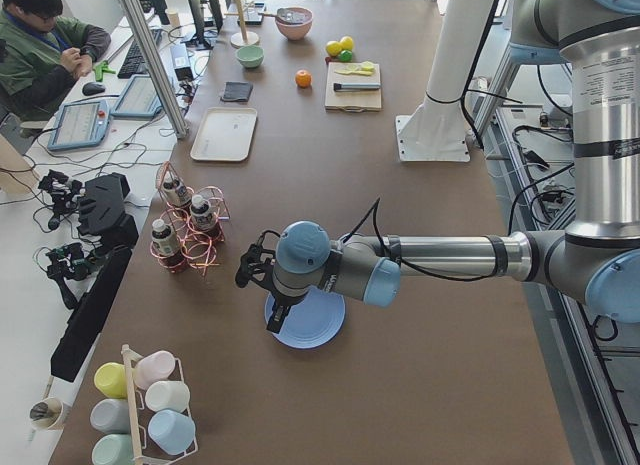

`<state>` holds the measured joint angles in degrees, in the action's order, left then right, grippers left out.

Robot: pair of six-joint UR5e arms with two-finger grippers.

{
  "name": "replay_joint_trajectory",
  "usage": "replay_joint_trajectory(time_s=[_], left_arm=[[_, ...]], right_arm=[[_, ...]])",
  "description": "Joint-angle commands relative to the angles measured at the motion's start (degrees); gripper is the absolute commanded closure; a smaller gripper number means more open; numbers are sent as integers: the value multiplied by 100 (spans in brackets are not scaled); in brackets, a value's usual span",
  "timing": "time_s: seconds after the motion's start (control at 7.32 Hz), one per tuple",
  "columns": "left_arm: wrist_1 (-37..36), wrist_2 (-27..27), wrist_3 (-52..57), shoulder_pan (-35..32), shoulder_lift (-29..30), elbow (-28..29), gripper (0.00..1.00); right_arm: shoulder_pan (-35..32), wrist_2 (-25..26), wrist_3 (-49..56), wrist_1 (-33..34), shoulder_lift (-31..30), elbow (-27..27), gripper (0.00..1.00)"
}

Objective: Pick orange to plate

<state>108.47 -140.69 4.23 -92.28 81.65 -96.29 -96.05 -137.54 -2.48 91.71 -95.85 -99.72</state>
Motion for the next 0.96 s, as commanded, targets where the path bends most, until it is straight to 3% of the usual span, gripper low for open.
replay_joint_trajectory(time_s=[0.0,0.27,0.41,0.82], left_arm=[[294,33,-10,17,53,459,2],[1758,60,-45,122,210,1756,2],[1956,60,-63,305,316,2128,2],[2002,51,-45,1025,343,2412,2]], right_arm=[[-1,-1,10,-75,-21,-38,0],[-1,-18,-33,-66,66,-83,0],[8,-19,-42,-66,67,-170,0],[69,-45,-60,-66,76,-320,0]])
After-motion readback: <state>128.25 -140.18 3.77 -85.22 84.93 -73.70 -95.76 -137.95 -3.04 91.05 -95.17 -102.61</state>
